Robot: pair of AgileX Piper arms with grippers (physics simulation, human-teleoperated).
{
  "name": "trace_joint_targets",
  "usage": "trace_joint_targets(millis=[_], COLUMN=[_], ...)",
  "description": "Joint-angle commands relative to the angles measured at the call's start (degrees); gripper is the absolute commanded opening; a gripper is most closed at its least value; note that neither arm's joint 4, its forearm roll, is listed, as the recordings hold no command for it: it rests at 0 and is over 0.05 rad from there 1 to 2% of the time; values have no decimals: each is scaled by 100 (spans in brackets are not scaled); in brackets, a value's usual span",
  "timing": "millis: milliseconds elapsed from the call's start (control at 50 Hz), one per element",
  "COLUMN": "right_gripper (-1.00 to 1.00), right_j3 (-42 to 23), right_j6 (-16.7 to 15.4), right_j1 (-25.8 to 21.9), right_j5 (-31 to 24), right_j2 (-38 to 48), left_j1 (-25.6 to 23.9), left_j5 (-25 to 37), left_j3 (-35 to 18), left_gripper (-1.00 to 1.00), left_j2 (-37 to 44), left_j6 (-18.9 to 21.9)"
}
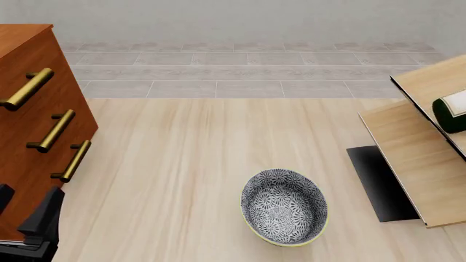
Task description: Put the wine bottle on the wine rack.
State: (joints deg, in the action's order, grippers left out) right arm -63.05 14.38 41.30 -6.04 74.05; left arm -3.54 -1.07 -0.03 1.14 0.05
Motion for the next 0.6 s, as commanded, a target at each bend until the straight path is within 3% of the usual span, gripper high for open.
trace_joint_targets(millis=[20,600], right_gripper=[-100,-100], right_j3=[262,198], right_j6=[125,209], right_j1=[-101,-247], right_j5=[-19,216], right_j2=[270,549], left_j1=[15,44], left_j5=[65,135], left_j3=[1,1], left_gripper=[100,100], left_j2=[-44,-47], left_j6=[9,34])
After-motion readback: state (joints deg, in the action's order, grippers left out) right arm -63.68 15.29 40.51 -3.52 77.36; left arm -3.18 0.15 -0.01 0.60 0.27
